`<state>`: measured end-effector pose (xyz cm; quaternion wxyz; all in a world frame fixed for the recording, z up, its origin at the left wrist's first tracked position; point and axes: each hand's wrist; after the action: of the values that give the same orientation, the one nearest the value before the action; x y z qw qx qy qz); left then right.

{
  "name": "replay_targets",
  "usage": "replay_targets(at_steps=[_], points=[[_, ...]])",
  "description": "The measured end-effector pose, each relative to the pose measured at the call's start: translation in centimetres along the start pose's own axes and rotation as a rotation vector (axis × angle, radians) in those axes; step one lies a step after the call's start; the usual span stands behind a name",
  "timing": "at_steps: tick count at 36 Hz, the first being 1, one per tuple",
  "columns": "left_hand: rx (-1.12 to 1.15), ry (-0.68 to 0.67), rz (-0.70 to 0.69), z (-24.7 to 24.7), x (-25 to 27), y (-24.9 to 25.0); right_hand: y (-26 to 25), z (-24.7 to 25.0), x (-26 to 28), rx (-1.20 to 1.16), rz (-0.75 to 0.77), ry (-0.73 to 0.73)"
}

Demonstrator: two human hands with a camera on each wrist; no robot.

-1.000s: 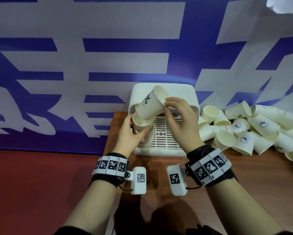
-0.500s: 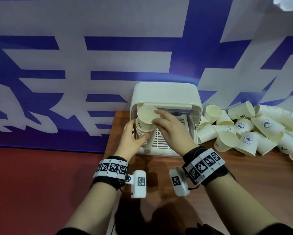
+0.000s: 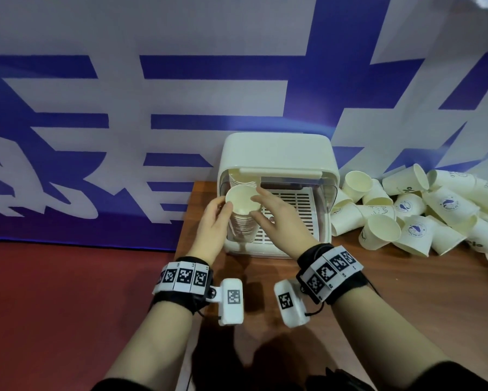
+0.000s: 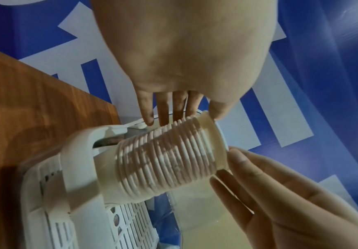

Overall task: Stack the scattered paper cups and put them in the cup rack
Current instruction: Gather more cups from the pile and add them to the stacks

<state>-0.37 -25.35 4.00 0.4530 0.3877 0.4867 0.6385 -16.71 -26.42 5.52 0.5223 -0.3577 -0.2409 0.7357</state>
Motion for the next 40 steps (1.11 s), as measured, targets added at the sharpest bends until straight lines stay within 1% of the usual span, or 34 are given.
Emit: replay_targets(at_steps=[7,12,16,19,21,23,25,27,30,34,36,40], points=[[-0.018,-0.008,-0.026,0.0,-0.2,-0.5,1.1,-0.7,-0.2,0.087,0.015,0.028],[-0.065,-0.007,-0.047,-0.1,-0.4,-0.9,1.4,-0.8,-0.3,0.029,0.007,0.063],[-0.102,-0.006,-0.024,-0.1,-0.3,-1.2,1.2,-0.8,-0.2,0.001,-0.002,0.057],[-0.110,0.046,-0.020,-0.3,-0.1,-1.2,1.2,-0.4,0.0,-0.001,-0.014,0.040],[-0.083,0.115,-0.065,-0.3,0.2,-0.8,1.2,0.1,0.3,-0.008,-0.015,0.037],[-0.073,0.190,-0.160,-0.2,0.7,-0.1,1.1,0.9,0.9,-0.019,-0.002,0.046],[-0.083,0.224,-0.251,-0.3,1.1,0.7,1.1,2.0,1.9,-0.030,-0.026,0.067],[-0.093,0.210,-0.306,-0.7,1.7,1.5,1.4,3.0,3.2,-0.051,-0.067,0.086],[-0.123,0.155,-0.364,-1.8,2.8,2.6,2.4,4.4,5.2,-0.068,-0.107,0.109],[-0.155,0.111,-0.453,-4.1,4.5,3.6,4.2,6.2,8.0,-0.097,-0.171,0.111],[-0.165,0.071,-0.468,-5.7,5.1,3.8,5.3,7.3,9.3,-0.106,-0.221,0.122],[-0.170,0.005,-0.452,-9.3,6.4,3.4,7.5,10.2,11.4,-0.107,-0.297,0.155]])
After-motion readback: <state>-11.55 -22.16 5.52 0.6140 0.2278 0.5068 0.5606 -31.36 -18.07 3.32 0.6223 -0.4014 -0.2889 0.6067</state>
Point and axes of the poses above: each hand's wrist, its own x-axis away from the middle knuckle, its own z-axis out of the back of the hand, y = z × x, and after that the axes turned 9 degrees about y, right-handed
